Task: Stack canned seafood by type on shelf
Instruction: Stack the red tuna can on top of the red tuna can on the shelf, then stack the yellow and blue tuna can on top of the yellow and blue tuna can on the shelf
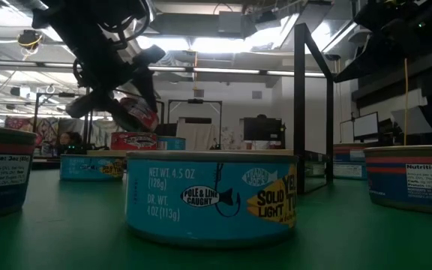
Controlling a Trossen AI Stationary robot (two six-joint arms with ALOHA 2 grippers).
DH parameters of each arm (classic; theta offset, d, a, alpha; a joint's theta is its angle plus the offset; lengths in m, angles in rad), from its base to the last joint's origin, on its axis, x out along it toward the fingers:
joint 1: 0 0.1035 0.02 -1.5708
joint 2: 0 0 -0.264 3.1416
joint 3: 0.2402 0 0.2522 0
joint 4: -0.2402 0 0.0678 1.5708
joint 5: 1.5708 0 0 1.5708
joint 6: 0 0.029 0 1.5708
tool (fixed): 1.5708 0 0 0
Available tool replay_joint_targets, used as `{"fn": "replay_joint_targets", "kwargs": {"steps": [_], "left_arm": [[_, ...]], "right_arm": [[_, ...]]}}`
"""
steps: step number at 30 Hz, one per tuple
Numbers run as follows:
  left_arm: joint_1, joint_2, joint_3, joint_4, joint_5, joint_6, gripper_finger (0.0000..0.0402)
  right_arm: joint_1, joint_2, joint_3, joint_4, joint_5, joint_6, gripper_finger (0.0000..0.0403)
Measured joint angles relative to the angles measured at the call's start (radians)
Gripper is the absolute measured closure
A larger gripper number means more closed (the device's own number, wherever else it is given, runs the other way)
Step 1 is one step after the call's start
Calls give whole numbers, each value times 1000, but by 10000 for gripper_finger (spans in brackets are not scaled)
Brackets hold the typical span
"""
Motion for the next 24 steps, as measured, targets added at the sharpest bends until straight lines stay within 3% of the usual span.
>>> {"fn": "replay_joint_targets", "kwargs": {"steps": [4, 11, 20, 24], "left_arm": [[8, 0, 0, 16, 0, -21, 150], [8, -8, 0, 30, 56, -86, 144], [-15, -73, 0, 30, 91, -66, 144], [-45, -111, 0, 30, 110, 18, 144]], "right_arm": [[0, 0, 0, 0, 0, 0, 191], [0, 0, 0, 0, 0, 0, 191], [0, 0, 0, 0, 0, 0, 191], [0, 0, 0, 0, 0, 0, 191]]}}
